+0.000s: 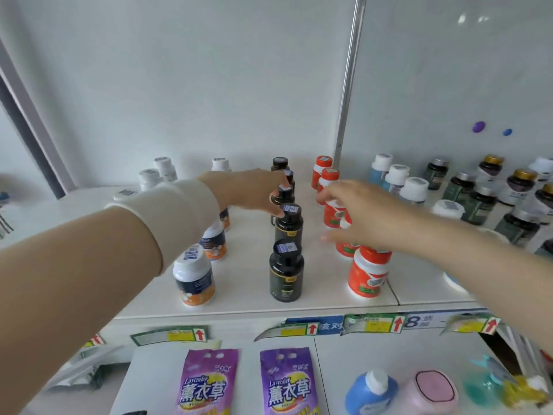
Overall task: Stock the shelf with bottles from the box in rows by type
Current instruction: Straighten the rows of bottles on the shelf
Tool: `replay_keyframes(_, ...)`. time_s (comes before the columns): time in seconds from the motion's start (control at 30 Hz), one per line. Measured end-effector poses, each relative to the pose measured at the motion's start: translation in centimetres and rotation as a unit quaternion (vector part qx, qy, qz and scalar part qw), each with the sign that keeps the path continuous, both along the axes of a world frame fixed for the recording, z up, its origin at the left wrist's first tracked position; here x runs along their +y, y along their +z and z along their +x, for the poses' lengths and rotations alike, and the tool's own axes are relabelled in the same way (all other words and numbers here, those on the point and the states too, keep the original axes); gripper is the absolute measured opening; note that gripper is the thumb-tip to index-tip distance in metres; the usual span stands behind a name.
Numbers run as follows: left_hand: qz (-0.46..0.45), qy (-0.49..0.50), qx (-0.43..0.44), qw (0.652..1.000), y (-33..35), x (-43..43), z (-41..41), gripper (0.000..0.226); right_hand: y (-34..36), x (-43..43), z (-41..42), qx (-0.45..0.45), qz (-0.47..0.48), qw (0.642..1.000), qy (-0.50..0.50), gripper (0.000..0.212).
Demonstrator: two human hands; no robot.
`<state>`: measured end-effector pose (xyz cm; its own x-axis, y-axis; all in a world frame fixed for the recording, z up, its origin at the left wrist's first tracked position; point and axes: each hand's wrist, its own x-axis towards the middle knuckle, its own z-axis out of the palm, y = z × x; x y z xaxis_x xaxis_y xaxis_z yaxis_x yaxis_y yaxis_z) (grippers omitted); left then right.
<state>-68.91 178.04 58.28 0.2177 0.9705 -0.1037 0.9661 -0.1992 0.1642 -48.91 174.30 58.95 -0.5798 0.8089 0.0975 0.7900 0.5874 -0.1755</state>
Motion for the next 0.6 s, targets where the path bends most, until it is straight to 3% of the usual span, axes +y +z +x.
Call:
replay_keyframes(0.17, -0.022, -0.003, -0.045, 0.999, -2.2, 1.2, 0.0, 0.069, -7.7, -3.8, -0.6, 0.168, -0.127, 0.975, -0.068, 0.073)
replay_keyframes(0.33, -0.019, -0.021, -0.037, 0.999, -3.0, 1.9, 0.6, 0.058, -11.8, -3.3, -2.1, 0.282, -0.160, 0.942, -0.084, 0.071)
replay_keyframes(0.43, -0.016, -0.027, -0.039, 0.999, -3.3, 2.0, 0.5, 0.048, -12.3, -2.8, -2.8, 0.314, -0.164, 0.933, -0.068, 0.060)
replay_keyframes(0.6, -0.032, -0.022, -0.035, 0.999, -3.1, 1.9, 0.5, 0.053, -12.8, -2.4, -2.7, 0.333, -0.172, 0.925, -0.065, 0.045)
